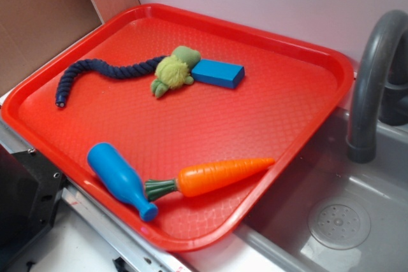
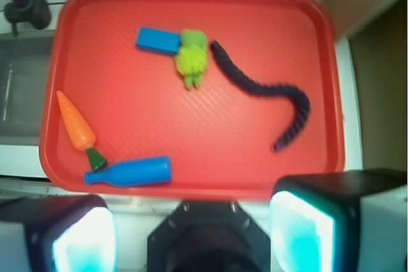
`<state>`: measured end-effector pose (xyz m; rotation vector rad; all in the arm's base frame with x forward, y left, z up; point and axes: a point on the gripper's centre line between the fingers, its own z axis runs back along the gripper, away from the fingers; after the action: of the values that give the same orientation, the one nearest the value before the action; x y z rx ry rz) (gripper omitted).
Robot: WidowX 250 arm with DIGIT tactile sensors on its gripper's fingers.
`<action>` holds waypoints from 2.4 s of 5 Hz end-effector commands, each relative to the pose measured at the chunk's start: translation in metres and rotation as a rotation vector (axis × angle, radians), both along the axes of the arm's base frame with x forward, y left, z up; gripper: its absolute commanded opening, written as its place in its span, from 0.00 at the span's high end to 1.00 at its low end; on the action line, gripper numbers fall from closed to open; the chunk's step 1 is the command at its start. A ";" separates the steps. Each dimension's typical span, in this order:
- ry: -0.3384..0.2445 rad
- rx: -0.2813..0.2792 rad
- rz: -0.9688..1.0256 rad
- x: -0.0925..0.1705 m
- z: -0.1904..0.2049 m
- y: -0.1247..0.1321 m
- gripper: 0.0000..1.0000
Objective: Grab the carrot.
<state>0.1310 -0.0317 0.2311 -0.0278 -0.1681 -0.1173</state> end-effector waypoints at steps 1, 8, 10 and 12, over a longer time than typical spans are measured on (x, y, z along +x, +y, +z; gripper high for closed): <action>-0.059 -0.016 -0.265 0.013 -0.028 -0.057 0.00; 0.201 0.145 -0.391 0.038 -0.202 -0.128 0.00; 0.214 0.141 -0.380 0.043 -0.215 -0.127 0.07; 0.224 0.190 -0.347 0.047 -0.217 -0.122 1.00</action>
<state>0.1810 -0.1566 0.0174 0.1120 0.0819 -0.4992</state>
